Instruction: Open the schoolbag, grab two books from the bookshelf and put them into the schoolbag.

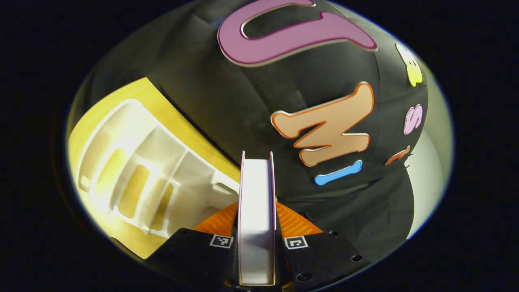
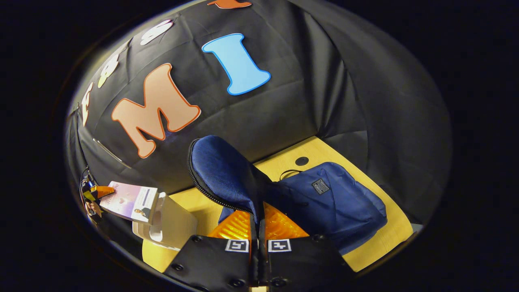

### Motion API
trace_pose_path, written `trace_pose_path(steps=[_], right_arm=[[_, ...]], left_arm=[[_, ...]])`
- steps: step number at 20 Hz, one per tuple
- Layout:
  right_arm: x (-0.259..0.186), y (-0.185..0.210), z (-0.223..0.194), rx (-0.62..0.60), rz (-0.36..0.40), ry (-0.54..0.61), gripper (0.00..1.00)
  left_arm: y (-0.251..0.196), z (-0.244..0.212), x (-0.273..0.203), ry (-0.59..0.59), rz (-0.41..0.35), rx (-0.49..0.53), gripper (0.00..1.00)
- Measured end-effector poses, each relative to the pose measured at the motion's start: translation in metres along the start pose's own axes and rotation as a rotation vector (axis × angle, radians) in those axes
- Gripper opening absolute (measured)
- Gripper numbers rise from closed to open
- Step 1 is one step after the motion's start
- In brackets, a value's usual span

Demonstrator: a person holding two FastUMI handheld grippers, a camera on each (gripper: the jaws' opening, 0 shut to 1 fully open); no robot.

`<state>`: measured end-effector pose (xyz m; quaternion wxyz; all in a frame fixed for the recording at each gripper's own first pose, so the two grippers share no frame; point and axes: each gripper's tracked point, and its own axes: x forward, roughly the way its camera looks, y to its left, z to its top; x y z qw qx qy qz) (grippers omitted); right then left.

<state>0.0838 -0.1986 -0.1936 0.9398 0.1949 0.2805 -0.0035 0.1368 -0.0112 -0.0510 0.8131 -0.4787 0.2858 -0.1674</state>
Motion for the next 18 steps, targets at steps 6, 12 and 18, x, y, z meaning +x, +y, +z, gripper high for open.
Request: trace_pose_path(steps=[6,12,18], right_arm=[[-0.002,-0.001,0.009,0.02,0.018,-0.015,0.04],[-0.006,-0.001,0.011,0.027,0.038,-0.023,0.04],[-0.006,0.0,0.018,0.032,0.06,-0.032,0.05]], left_arm=[[-0.019,-0.079,0.076,0.133,-0.025,-0.026,0.32],[-0.038,-0.154,0.15,0.238,-0.039,-0.118,0.32],[-0.048,-0.22,0.206,0.299,-0.033,-0.18,0.31]])
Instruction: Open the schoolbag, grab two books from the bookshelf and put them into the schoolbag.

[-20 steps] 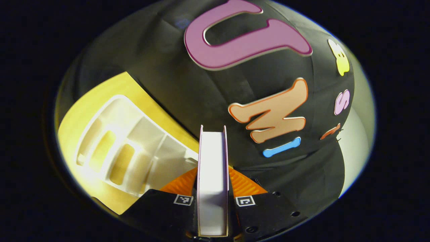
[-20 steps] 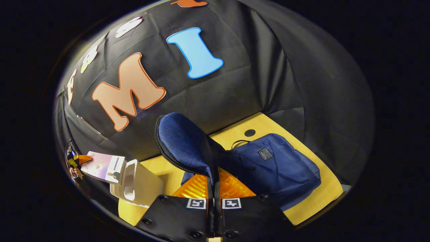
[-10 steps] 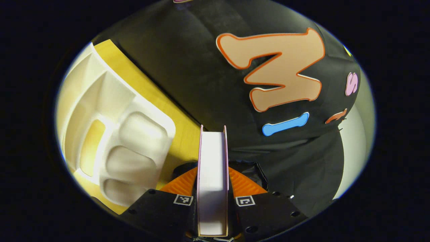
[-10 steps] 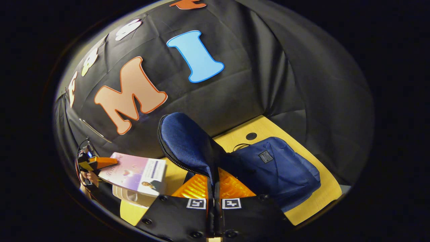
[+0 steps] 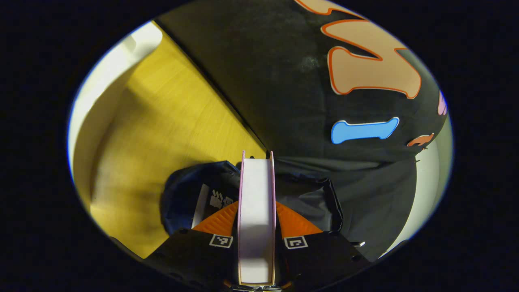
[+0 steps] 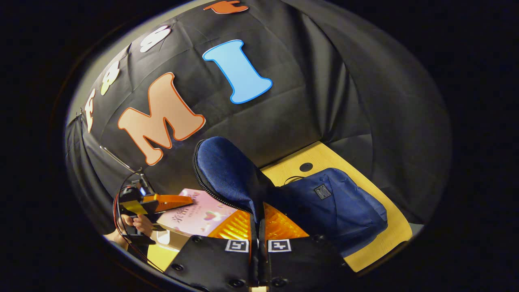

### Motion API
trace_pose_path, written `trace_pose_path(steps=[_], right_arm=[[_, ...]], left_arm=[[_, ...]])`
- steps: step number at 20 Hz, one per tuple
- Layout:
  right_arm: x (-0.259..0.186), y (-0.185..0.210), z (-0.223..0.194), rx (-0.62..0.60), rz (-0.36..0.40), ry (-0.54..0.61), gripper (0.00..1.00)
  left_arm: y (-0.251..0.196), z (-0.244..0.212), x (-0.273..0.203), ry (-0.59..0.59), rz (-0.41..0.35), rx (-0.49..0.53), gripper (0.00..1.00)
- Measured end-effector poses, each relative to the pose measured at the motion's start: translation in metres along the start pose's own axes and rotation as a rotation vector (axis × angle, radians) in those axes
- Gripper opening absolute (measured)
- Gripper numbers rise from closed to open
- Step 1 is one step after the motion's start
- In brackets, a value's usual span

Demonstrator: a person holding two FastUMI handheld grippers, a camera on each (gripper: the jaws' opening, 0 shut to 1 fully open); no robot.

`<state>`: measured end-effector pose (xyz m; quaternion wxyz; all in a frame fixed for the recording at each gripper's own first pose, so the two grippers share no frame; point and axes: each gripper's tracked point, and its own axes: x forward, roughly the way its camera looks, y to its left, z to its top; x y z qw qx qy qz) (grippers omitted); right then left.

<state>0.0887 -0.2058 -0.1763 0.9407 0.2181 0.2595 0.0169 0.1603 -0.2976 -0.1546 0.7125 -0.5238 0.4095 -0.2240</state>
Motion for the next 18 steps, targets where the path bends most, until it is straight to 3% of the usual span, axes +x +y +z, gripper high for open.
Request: trace_pose_path(steps=[5,7,18], right_arm=[[0.0,0.002,0.006,0.007,0.025,-0.008,0.02],[0.001,0.003,0.005,0.009,0.035,-0.004,0.05],[0.005,0.013,-0.002,-0.012,0.063,0.024,0.04]], left_arm=[[0.016,-0.027,0.037,0.022,0.029,-0.057,0.31],[0.018,-0.033,0.05,0.01,0.026,-0.078,0.34],[0.037,-0.07,0.108,0.021,0.007,-0.244,0.34]])
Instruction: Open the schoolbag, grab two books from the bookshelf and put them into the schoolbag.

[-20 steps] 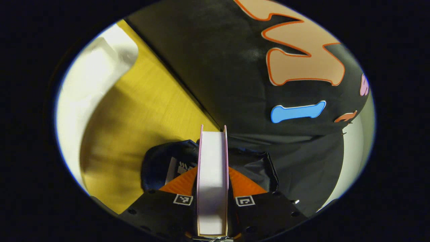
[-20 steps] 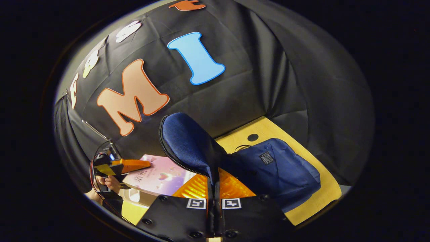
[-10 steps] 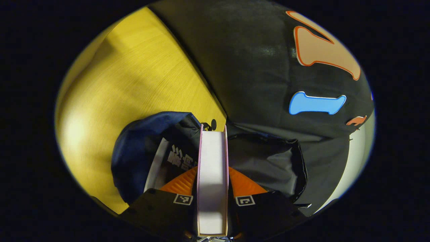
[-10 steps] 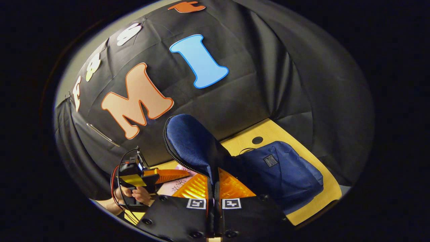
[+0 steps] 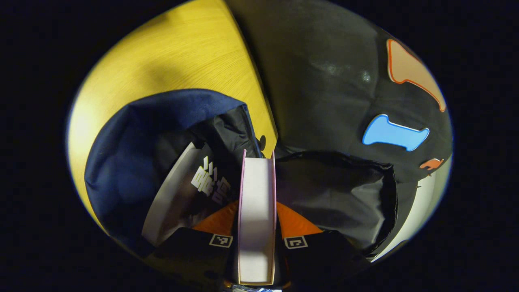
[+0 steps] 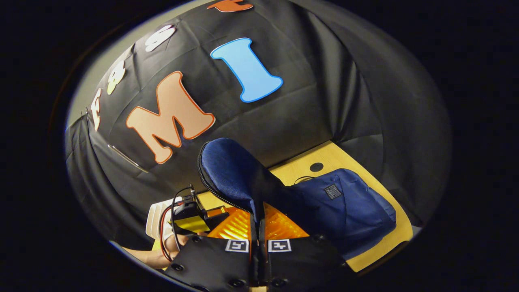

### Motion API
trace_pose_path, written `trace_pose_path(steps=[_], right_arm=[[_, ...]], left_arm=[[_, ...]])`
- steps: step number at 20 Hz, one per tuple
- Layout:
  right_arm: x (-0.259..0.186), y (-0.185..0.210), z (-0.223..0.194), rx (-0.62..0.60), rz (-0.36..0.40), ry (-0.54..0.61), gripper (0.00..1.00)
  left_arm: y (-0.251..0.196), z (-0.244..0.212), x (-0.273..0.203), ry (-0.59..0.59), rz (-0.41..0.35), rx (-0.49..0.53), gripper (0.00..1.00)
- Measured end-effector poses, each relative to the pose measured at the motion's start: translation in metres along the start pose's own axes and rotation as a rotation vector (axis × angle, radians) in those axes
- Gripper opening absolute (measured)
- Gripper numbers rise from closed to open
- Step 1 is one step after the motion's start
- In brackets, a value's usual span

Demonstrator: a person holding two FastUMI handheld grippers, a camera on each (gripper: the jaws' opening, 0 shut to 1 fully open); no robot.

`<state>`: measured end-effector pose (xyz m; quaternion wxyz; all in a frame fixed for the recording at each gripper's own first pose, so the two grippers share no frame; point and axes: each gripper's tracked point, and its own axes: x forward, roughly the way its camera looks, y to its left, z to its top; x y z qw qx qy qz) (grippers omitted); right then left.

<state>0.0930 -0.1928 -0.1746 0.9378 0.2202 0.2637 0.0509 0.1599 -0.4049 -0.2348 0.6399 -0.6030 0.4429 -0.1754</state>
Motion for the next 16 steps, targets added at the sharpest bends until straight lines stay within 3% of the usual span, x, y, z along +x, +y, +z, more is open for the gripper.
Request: trace_pose_path(steps=[4,5,8,9,10,14,15,16], right_arm=[[-0.002,-0.003,-0.003,0.004,-0.001,0.005,0.04],[-0.001,-0.004,-0.003,0.011,-0.001,0.006,0.04],[-0.001,-0.007,-0.008,0.011,-0.007,0.007,0.04],[0.0,-0.007,-0.008,0.007,-0.01,0.008,0.04],[0.0,-0.006,-0.009,0.003,-0.011,0.009,0.04],[0.002,-0.006,-0.016,-0.005,-0.015,0.021,0.04],[0.003,-0.007,-0.018,-0.012,-0.017,0.026,0.04],[0.003,-0.008,-0.02,-0.021,-0.019,0.03,0.04]], left_arm=[[0.001,-0.005,-0.003,0.045,0.038,0.071,0.35],[0.001,-0.005,-0.005,0.05,0.052,0.114,0.3],[0.006,0.0,-0.01,0.063,0.128,0.249,0.4],[0.009,-0.001,-0.012,0.074,0.156,0.29,0.34],[0.012,0.0,-0.018,0.079,0.184,0.332,0.57],[0.031,0.011,-0.042,0.097,0.338,0.53,0.7],[0.029,0.013,-0.047,0.092,0.35,0.556,0.7],[0.021,0.012,-0.052,0.088,0.326,0.568,0.63]])
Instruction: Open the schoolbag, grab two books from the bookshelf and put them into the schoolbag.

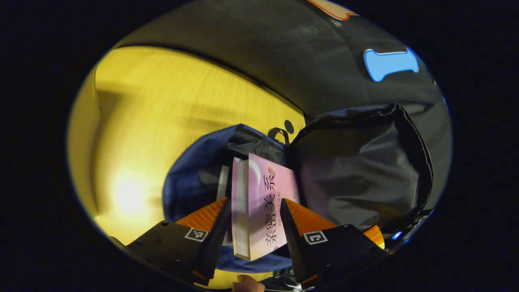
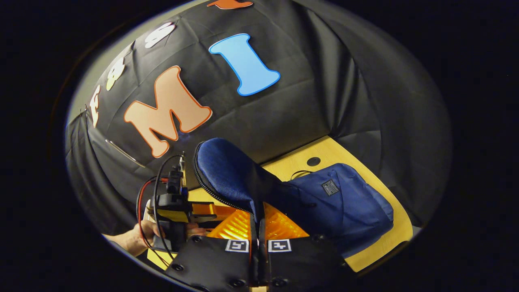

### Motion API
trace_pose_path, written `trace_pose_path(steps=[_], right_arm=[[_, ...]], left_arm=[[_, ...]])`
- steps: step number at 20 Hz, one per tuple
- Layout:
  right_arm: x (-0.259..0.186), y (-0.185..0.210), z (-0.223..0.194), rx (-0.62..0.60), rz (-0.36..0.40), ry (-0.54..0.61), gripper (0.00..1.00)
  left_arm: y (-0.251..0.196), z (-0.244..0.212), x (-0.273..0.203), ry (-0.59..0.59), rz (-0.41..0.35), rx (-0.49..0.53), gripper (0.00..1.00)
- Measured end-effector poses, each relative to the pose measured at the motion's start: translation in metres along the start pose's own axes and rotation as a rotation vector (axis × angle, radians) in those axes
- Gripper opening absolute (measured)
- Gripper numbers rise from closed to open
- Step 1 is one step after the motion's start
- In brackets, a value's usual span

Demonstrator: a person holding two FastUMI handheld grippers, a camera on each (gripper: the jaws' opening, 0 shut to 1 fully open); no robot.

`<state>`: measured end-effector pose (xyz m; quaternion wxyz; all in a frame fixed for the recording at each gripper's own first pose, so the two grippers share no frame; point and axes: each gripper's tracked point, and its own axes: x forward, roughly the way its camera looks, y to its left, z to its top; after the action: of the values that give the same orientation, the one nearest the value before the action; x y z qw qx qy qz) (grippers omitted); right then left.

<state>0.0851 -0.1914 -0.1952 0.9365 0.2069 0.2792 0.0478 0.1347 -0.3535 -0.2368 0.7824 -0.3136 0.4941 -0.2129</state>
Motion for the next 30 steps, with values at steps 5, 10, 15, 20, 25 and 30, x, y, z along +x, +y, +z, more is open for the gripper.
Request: trace_pose_path(steps=[5,10,15,20,25,30], right_arm=[[0.002,0.003,-0.012,-0.047,-0.003,0.021,0.04],[0.003,0.006,-0.02,-0.08,-0.003,0.035,0.04],[0.007,0.02,-0.043,-0.185,0.014,0.094,0.1],[0.006,0.033,-0.087,-0.371,0.023,0.191,0.46],[-0.011,0.049,-0.129,-0.504,0.063,0.236,1.0],[-0.046,0.107,-0.069,-0.553,0.103,0.041,1.0]], left_arm=[[-0.012,0.015,-0.053,-0.11,-0.002,0.132,0.71],[-0.033,0.03,-0.132,-0.259,0.037,0.447,0.74],[-0.076,0.086,-0.243,-0.61,0.21,0.804,0.83],[-0.135,0.079,-0.286,-0.837,0.305,0.861,0.99],[-0.119,0.077,-0.297,-0.915,0.387,0.746,0.97],[-0.098,0.057,-0.326,-0.929,0.41,0.648,0.99]])
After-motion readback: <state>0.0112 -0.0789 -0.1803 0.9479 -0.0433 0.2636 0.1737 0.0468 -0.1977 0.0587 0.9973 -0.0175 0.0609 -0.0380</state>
